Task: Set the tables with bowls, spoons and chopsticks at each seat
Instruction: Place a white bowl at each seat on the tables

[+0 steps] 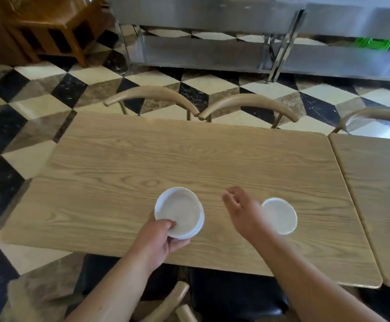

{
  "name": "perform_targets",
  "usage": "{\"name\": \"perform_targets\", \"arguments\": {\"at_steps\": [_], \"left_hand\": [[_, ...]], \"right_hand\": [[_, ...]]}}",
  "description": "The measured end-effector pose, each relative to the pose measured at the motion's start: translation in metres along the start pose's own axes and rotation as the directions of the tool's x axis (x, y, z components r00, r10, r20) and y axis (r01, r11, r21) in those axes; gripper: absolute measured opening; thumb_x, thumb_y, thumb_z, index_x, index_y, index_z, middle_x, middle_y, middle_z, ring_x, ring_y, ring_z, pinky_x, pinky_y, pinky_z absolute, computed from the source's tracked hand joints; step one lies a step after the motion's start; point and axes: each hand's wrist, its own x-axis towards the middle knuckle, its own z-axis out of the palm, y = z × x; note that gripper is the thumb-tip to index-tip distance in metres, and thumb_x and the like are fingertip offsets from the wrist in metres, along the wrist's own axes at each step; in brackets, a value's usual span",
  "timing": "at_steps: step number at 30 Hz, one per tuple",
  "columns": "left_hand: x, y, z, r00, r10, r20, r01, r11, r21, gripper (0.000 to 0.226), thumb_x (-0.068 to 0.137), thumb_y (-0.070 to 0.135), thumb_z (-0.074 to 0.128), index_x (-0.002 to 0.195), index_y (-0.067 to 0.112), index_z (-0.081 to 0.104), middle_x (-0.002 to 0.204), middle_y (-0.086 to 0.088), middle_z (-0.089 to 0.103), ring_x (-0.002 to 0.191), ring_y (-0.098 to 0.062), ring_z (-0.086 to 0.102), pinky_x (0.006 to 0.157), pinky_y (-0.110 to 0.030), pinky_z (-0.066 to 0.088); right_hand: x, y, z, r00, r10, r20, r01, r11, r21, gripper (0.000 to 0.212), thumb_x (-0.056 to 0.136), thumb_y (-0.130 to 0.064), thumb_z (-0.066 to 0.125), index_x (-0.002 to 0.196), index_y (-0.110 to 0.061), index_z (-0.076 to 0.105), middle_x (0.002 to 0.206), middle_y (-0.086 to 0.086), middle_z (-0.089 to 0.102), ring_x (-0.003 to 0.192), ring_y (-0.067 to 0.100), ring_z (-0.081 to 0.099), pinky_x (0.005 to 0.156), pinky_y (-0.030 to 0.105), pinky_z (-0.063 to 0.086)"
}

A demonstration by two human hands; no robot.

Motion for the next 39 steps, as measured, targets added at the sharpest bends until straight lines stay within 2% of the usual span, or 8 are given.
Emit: {"name": "perform_targets", "arguments": {"at_steps": [3, 10, 16, 19, 22, 25, 29, 39], "left_hand": [[-0.013, 0.036, -0.058, 0.998, 0.056, 0.041, -0.059, 0.994, 0.087, 0.052, 0.101, -0.003, 0.05, 0.145, 0.023, 0.049, 0.138, -0.018, 0.063, 0.109, -0.04, 0.077, 0.079, -0.051, 0.068], [-0.031, 0.1, -0.159, 0.99, 0.141, 0.028, -0.143, 0.962, 0.234, 0.048, 0.099, 0.008, 0.057, 0.136, 0.037, 0.051, 0.135, -0.007, 0.063, 0.112, -0.032, 0.074, 0.082, -0.049, 0.068], [-0.027, 0.116, -0.185, 0.983, 0.158, 0.097, -0.178, 0.951, 0.253, 0.071, 0.087, 0.086, 0.054, 0.138, 0.038, 0.057, 0.132, 0.002, 0.072, 0.113, -0.023, 0.077, 0.087, -0.052, 0.067], [-0.021, 0.123, -0.184, 0.986, 0.14, 0.087, -0.157, 0.961, 0.227, 0.05, 0.104, 0.071, 0.038, 0.129, 0.035, 0.061, 0.124, -0.004, 0.076, 0.1, -0.019, 0.08, 0.092, -0.053, 0.065], [-0.015, 0.129, -0.182, 0.988, 0.15, 0.044, -0.156, 0.959, 0.237, 0.019, 0.108, 0.032, 0.058, 0.126, 0.038, 0.062, 0.124, -0.007, 0.074, 0.092, -0.019, 0.081, 0.086, -0.05, 0.067], [-0.003, 0.131, -0.184, 0.986, 0.139, -0.089, -0.117, 0.97, 0.211, 0.058, 0.096, -0.008, 0.043, 0.136, 0.033, 0.053, 0.127, -0.006, 0.065, 0.108, -0.031, 0.074, 0.073, -0.044, 0.068], [0.013, 0.133, -0.199, 0.958, 0.159, -0.238, -0.089, 0.956, 0.278, 0.063, 0.093, -0.011, 0.039, 0.134, 0.035, 0.049, 0.127, -0.006, 0.056, 0.109, -0.036, 0.068, 0.064, -0.042, 0.066], [0.028, 0.138, -0.236, 0.925, 0.19, -0.331, -0.081, 0.946, 0.315, 0.061, 0.097, -0.012, 0.045, 0.134, 0.037, 0.048, 0.123, -0.006, 0.053, 0.112, -0.04, 0.066, 0.064, -0.044, 0.067]], "right_hand": [[-0.031, -0.095, 0.073, 0.977, -0.088, 0.197, 0.095, 0.995, -0.025, 0.044, 0.098, -0.069, 0.049, 0.128, -0.04, 0.058, 0.112, -0.008, 0.066, 0.09, 0.01, 0.067, 0.065, 0.029, 0.046], [-0.034, -0.188, 0.167, 0.993, -0.106, 0.059, 0.118, 0.959, -0.258, 0.028, 0.108, -0.036, 0.045, 0.087, -0.019, 0.052, 0.082, 0.0, 0.061, 0.077, 0.028, 0.057, 0.065, 0.032, 0.038], [-0.023, -0.214, 0.181, 0.995, 0.012, 0.101, 0.004, 0.987, -0.158, 0.036, 0.107, -0.035, 0.044, 0.085, -0.011, 0.061, 0.081, 0.006, 0.069, 0.076, 0.031, 0.07, 0.064, 0.035, 0.052], [-0.014, -0.216, 0.178, 0.99, 0.071, 0.121, -0.066, 0.997, -0.039, 0.033, 0.103, -0.031, 0.046, 0.092, -0.009, 0.068, 0.088, 0.013, 0.077, 0.082, 0.037, 0.077, 0.077, 0.047, 0.063], [-0.002, -0.216, 0.175, 0.979, 0.114, 0.168, -0.136, 0.983, 0.124, 0.027, 0.1, -0.024, 0.05, 0.097, -0.008, 0.072, 0.086, 0.018, 0.08, 0.081, 0.038, 0.08, 0.079, 0.053, 0.066], [0.009, -0.211, 0.175, 0.957, 0.138, 0.256, -0.217, 0.924, 0.313, 0.023, 0.103, -0.02, 0.053, 0.104, -0.009, 0.073, 0.09, 0.019, 0.08, 0.078, 0.033, 0.081, 0.073, 0.048, 0.067], [0.027, -0.179, 0.182, 0.968, 0.194, 0.161, -0.24, 0.9, 0.363, 0.024, 0.104, -0.024, 0.051, 0.101, -0.01, 0.071, 0.063, 0.006, 0.062, 0.047, 0.021, 0.055, 0.047, 0.03, 0.043], [0.056, -0.11, 0.269, 0.911, 0.339, 0.237, -0.374, 0.919, 0.122, 0.029, 0.094, -0.012, 0.046, 0.122, -0.02, 0.047, 0.097, 0.007, 0.07, 0.074, 0.024, 0.074, 0.051, 0.032, 0.054]]}}
